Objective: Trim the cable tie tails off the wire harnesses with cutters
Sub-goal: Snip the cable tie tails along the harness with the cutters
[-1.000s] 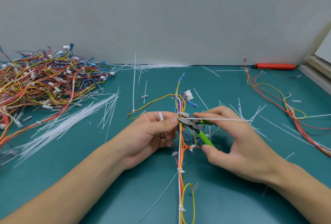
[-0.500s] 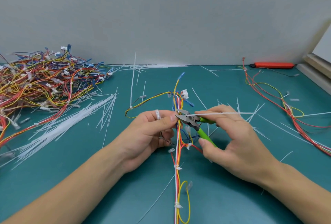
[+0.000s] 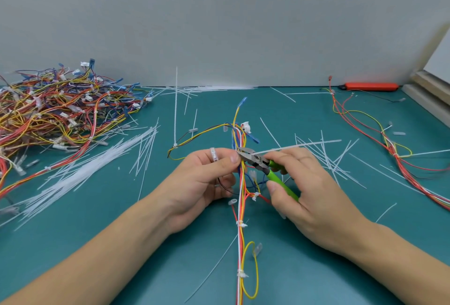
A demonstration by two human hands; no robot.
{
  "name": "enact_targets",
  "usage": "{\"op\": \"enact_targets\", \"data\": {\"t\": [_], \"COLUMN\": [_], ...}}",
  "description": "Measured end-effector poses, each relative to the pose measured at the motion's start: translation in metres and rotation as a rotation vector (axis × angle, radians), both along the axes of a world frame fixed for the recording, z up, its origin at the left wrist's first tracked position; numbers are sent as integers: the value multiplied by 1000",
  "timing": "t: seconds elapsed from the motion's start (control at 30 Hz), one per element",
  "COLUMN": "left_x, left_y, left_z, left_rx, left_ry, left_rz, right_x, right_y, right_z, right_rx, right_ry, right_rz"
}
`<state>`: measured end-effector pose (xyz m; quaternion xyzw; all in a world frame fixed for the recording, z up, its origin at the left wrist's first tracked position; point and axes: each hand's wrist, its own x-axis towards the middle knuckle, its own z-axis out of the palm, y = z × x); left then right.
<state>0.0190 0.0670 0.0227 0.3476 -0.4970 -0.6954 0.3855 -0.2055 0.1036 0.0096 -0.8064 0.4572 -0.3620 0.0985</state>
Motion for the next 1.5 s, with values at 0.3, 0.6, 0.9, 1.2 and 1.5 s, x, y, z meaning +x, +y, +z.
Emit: {"op": "enact_targets", "data": {"t": [0.3, 0.6, 0.9, 1.2, 1.5], "left_x": [-3, -1, -2, -1, -2], "left_y": [2, -2, -2, -1, -2], "left_z": [0, 0, 1, 0, -2], "left_rx": [-7, 14, 37, 30, 21], "left_ry": [10, 19, 0, -16, -32], "left_rz": [-2, -31, -21, -8, -14], "right_x": [3, 2, -1, 0, 0], "right_y": [0, 0, 0, -1, -4], "right_z": [1, 2, 6, 3, -1], "right_rx": [64, 80, 91, 58, 89], "right_ry": [-10, 7, 5, 10, -4], "right_rz": [-76, -80, -54, -62, -111]}}
